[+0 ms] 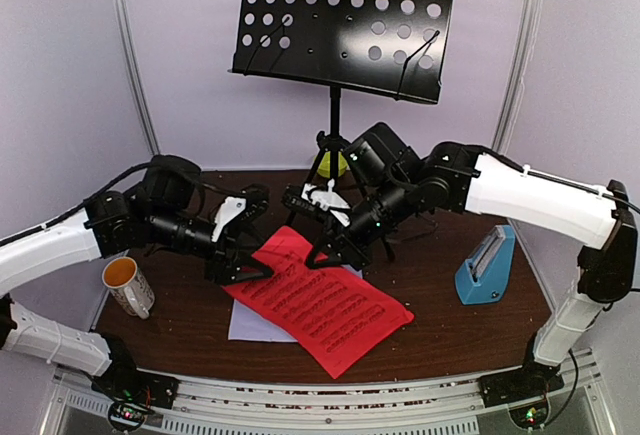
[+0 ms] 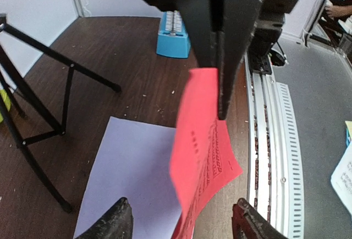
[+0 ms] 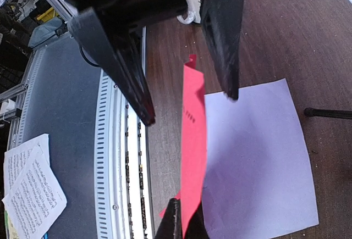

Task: Set up the instrument practice props

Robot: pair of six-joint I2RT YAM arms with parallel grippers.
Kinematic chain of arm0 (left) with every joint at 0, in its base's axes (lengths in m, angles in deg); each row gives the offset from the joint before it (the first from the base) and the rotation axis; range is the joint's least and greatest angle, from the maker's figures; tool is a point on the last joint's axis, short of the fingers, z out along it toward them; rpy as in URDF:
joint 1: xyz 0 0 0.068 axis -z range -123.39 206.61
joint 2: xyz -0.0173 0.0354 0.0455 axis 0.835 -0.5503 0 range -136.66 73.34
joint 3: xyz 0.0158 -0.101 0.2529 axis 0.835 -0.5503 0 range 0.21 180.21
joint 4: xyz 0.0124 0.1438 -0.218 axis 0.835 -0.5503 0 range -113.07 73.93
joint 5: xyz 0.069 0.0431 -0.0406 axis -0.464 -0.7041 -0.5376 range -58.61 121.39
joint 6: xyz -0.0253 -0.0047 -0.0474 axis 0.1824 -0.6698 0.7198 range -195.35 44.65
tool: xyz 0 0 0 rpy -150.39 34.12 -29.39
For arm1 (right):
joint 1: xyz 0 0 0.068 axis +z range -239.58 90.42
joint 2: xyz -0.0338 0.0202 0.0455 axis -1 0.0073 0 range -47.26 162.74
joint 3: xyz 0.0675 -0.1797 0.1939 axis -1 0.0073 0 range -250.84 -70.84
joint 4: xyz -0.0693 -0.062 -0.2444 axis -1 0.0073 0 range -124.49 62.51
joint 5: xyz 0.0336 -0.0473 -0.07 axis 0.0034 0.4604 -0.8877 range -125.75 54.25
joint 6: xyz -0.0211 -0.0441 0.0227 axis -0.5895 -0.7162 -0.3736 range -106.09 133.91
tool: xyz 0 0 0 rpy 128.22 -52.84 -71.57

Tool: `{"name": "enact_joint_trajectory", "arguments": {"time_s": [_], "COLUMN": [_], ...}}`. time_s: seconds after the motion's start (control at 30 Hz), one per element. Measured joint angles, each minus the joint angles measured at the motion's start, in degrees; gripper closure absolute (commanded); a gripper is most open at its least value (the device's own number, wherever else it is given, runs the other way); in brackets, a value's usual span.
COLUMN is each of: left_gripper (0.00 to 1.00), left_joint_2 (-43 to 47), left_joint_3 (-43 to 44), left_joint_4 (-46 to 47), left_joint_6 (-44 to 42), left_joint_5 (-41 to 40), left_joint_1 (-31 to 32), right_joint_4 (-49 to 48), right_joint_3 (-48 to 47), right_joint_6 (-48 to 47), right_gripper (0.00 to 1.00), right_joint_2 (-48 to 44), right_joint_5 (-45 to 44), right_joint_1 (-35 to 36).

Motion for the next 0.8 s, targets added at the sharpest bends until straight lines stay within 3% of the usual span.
{"name": "enact_joint_trajectory", "arguments": {"time_s": [0.1,0.13,0.2,0.3,0.4,0.47,0.6,0.8], "left_gripper": [0.88,0.97,1.00,1.00,1.00,1.00,1.00,1.00], "left_joint_2": [-2.9,-3.7,-4.0,-1.9,2.4,4.5,6.8,7.2], "left_joint_3": [1.6,2.1,2.3,1.4,-0.4,-0.9,-2.0,-2.1], "left_joint_4": [-0.2,0.1,0.6,4.1,9.5,12.9,19.6,25.3], "left_joint_6": [-1.2,-1.2,-0.5,2.3,6.7,9.4,15.0,21.2], "left_joint_5": [-0.5,-0.7,-1.6,-2.8,-2.5,-1.7,1.5,5.7], "left_joint_1": [2.4,3.0,3.4,3.0,0.9,-1.4,-6.2,-9.9], "right_joint_4": [1.0,1.0,0.9,-1.0,-5.7,-10.9,-24.3,-37.0], "right_joint_3": [-2.1,-2.5,-3.1,-1.8,4.3,10.5,24.9,31.1], "right_joint_6": [0.0,0.0,0.2,2.6,6.5,9.6,17.1,24.2], "right_gripper": [0.98,0.92,0.77,0.44,0.13,0.01,0.00,0.01], "right_joint_2": [0.4,0.4,0.4,-0.5,-4.4,-9.0,-21.4,-27.5], "right_joint_5": [-0.8,-1.1,-1.8,-3.9,-5.4,-6.2,-6.5,-4.5], "right_joint_1": [0.2,0.2,0.2,-0.1,-1.5,-3.8,-11.3,-17.7]}}
